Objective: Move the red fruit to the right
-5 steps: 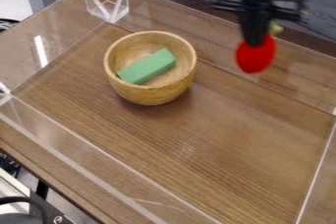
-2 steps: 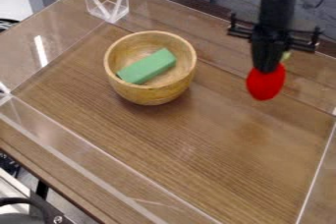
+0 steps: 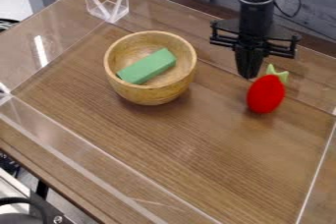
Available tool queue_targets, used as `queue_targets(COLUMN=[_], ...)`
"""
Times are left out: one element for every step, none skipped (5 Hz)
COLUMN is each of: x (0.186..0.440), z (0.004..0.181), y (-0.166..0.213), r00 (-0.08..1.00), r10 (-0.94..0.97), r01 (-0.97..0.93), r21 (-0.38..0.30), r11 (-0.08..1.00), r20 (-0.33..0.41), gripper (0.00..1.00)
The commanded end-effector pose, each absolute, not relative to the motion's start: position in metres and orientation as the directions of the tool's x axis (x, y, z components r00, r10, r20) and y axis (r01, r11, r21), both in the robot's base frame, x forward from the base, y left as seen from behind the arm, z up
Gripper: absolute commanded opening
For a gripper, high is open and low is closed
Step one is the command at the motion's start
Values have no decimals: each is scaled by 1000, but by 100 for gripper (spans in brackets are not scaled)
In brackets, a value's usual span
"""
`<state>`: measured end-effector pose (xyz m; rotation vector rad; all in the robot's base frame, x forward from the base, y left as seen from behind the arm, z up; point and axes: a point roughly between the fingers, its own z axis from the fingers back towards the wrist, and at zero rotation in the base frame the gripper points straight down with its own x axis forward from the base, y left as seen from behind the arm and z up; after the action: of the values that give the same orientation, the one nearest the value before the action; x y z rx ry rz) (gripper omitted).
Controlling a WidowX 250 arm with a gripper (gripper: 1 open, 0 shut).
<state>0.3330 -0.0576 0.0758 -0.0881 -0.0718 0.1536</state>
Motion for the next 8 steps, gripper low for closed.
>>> queue_targets(x=[344, 350, 356, 347, 346, 345, 349, 351], z=[91, 83, 74, 73, 81, 95, 112, 126], y=[-65, -60, -54, -48, -45, -41, -36, -29], r00=[980, 986, 990, 991, 989, 983, 980, 977], r10=[153, 109, 68, 61, 103, 144, 137, 128], r01=[-140, -95, -54, -49, -93, -133, -123, -111], r21=[-109, -108, -108, -102, -96, -96, -103, -105], r11=[984, 990, 993, 994, 991, 986, 987, 988], r20=[128, 127, 127, 116, 107, 113, 144, 173], gripper=[0, 0, 0, 100, 100, 100, 100, 100])
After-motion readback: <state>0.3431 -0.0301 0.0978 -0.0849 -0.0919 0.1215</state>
